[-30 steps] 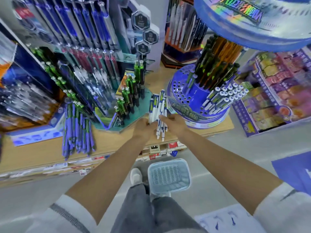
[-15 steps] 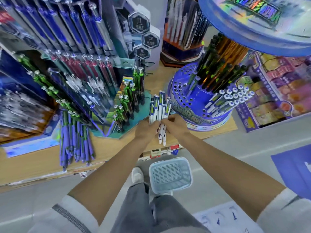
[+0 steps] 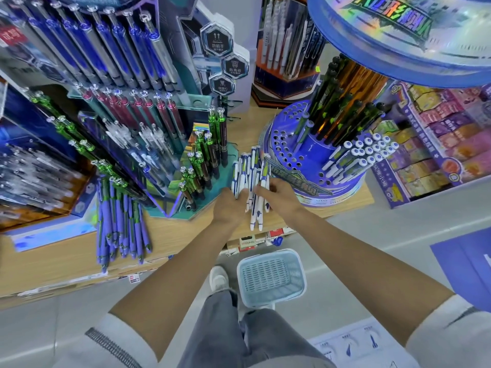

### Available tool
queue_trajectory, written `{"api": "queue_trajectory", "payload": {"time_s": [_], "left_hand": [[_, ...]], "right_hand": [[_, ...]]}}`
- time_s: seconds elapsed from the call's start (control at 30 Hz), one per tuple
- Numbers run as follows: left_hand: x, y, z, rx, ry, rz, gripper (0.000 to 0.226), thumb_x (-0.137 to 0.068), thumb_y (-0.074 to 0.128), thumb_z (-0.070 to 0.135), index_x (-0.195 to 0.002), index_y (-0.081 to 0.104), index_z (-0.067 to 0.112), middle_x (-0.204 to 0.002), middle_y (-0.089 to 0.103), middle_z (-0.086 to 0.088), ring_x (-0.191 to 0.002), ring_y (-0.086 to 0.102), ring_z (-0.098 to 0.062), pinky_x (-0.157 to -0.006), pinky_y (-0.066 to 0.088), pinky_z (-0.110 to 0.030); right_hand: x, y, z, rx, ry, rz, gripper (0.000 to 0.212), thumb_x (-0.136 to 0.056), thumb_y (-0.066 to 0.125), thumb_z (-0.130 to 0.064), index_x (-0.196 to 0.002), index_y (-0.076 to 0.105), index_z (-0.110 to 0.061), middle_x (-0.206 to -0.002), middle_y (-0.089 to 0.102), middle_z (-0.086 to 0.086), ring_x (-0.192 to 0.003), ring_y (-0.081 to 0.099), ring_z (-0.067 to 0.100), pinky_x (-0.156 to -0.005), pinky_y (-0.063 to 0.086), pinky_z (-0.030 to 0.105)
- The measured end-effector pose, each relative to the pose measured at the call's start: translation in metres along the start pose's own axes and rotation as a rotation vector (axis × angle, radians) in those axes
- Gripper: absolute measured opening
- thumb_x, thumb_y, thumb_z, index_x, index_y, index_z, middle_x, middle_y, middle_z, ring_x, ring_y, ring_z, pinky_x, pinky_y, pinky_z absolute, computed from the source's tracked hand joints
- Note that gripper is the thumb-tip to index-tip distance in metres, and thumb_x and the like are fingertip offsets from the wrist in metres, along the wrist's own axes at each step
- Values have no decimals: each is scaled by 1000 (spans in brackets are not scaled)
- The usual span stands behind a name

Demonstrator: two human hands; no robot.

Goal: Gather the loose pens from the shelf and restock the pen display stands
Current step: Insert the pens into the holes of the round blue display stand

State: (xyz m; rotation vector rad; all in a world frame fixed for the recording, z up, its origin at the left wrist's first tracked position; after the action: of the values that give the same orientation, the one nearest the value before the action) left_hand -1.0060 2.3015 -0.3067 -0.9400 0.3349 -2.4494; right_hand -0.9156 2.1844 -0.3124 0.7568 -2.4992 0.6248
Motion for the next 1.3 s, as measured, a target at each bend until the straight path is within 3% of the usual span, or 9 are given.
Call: {"api": "queue_trajectory", "payload": {"time_s": [0.07, 0.17, 0.3, 0.43, 0.63, 0.8, 0.93, 1.13, 1.3], "left_hand": [[-1, 2, -7, 33, -2, -34, 57, -94, 48, 46, -115, 46, -7, -105, 62, -31, -95, 62, -45, -80, 51, -48], [2, 2, -12, 135, -29, -77, 39, -96, 52, 35, -102, 48, -3, -67, 54, -12, -50, 47, -23, -49, 40, -29], [5, 2, -18, 315, -63, -89, 27, -98, 51, 24, -111, 50, 1, -58, 39, 0, -39, 30, -10, -37, 25, -20], [12, -5, -17, 384, -33, -62, 28, -97, 53, 36, -95, 46, 8, -53, 33, 4, -36, 26, -9, -36, 24, -18], [36, -12, -10, 449, 49, -60, 27, -101, 46, 26, -102, 55, 1, -49, 46, 3, -38, 38, -12, -39, 30, -21], [62, -2, 1, 369, 126, -184, 19, -104, 39, 18, -103, 52, 4, -67, 56, -3, -49, 50, -13, -50, 39, -26], [84, 0, 8, 320, 206, -236, 13, -104, 39, 17, -100, 46, 6, -68, 51, -4, -47, 45, -11, -52, 41, -26], [99, -7, 19, 264, 332, -209, 33, -97, 55, 30, -106, 54, -1, -66, 53, -4, -58, 50, -21, -46, 41, -29], [100, -8, 35, 166, 392, -241, 20, -91, 65, 27, -105, 60, 14, -54, 59, 9, -51, 47, -18, -42, 40, -22]], "right_hand": [[2, 2, -1, 0, -11, -27, 36, -87, 67, -32, -101, 64, 1, -80, 61, 14, -71, 55, 23, -67, 45, 38], [5, 5, -1, -4, -25, -64, 21, -90, 67, -29, -90, 68, -7, -86, 69, 20, -75, 60, 23, -74, 51, 40], [8, 7, 0, -88, -45, -88, 18, -88, 71, -26, -86, 68, -9, -76, 67, 12, -68, 58, 15, -65, 46, 24], [17, 6, -2, -148, -70, -106, 13, -91, 67, -25, -88, 69, -12, -60, 61, -11, -55, 53, 1, -59, 42, 16], [33, 2, -6, -189, -110, -88, 26, -95, 61, -27, -99, 69, -2, -52, 48, -13, -47, 39, 1, -55, 35, 14], [51, 4, -12, -261, -118, -74, 32, -90, 66, -36, -102, 73, -8, -98, 73, 12, -78, 63, 15, -79, 49, 33], [67, 4, -19, -296, -154, -89, 55, -76, 74, -53, -93, 70, -2, -81, 58, 22, -76, 51, 27, -75, 43, 41], [93, -3, -25, -366, -192, -71, 34, -88, 70, -31, -84, 66, 3, -76, 52, 16, -72, 46, 28, -72, 42, 39], [103, -8, -32, -413, -199, -13, 54, -78, 76, -45, -69, 53, 3, -67, 38, 19, -68, 42, 30, -77, 46, 41]]}}
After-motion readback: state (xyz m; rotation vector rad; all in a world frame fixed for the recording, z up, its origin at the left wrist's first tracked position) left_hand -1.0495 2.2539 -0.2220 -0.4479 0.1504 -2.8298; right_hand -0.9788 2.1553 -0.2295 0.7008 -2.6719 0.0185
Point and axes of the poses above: each hand's wrist, its own x-axis away from the middle knuckle, its own y-axis out of the palm, z = x × y, the point moved 10 cm from there along -x, towards the middle knuckle
